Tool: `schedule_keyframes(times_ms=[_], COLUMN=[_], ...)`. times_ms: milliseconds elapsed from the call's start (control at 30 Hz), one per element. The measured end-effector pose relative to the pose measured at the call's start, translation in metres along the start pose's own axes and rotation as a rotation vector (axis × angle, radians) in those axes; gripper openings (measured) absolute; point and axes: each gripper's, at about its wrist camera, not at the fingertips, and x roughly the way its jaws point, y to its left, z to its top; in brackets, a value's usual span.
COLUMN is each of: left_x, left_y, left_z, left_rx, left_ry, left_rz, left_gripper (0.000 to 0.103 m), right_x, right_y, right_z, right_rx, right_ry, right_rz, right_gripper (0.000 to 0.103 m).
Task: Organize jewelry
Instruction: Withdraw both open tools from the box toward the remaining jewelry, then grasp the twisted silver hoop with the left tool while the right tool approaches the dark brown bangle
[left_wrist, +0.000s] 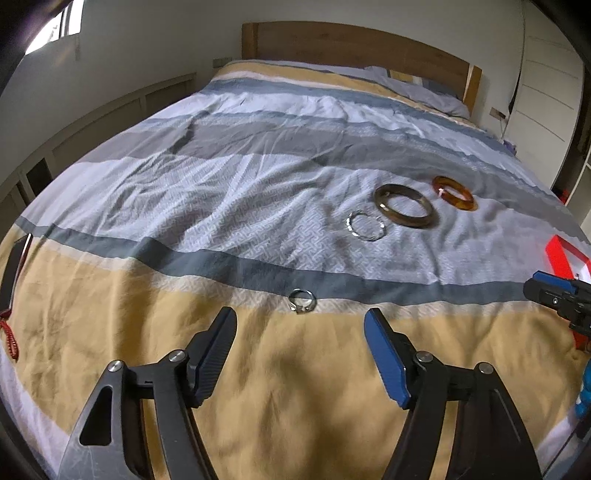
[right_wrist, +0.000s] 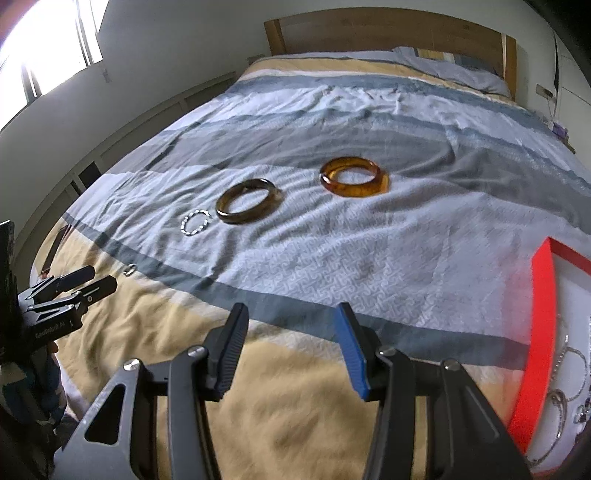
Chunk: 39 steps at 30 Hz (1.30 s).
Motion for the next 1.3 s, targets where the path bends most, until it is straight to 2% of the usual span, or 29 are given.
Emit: schedule_keyframes(times_ms=[333, 467, 633, 767, 900, 1100, 1300], left_x=[0.017, 0.025, 0.044, 0.065, 0.085, 0.104, 0.113], left_y=[0.001, -0.006, -0.017, -0.024, -0.030, -0.035, -0.040], left_z=[0.004, 0.022, 0.052, 0.069, 0.074, 0.077, 0.079], left_rx=[-0.003, 0.021, 0.027, 0.029, 0.032, 0.029, 0.039], left_ry=[-0.003, -0.010, 0.006, 0.050, 0.105, 0.159, 0.177], left_rz=[-0.022, -0.051, -0.094, -0.101, -0.093, -0.067, -0.038], left_gripper=[0.065, 0.065, 0.056, 0.049, 0.041, 0.039, 0.034], right_x=[0.028, 0.041, 0.058, 0.067, 0.074, 0.078, 0.081], right_y=[0.005, 0.011, 0.018, 0.020, 0.012, -0.021, -0.043], right_z=[0.008, 0.019, 0.041, 0.056, 0.065, 0.068, 0.071], right_rx=[0.000, -0.005, -0.009, -0.007, 0.003, 0.073, 0.128], right_ry=[0.010, 0.007, -0.006, -0.022, -0.033, -0.043, -0.050], right_rz=[0.042, 0.053, 0.072, 0.078, 0.068, 0.029, 0.011], right_gripper=[0.047, 0.047, 0.046, 0.046, 0.046, 0.046, 0.046])
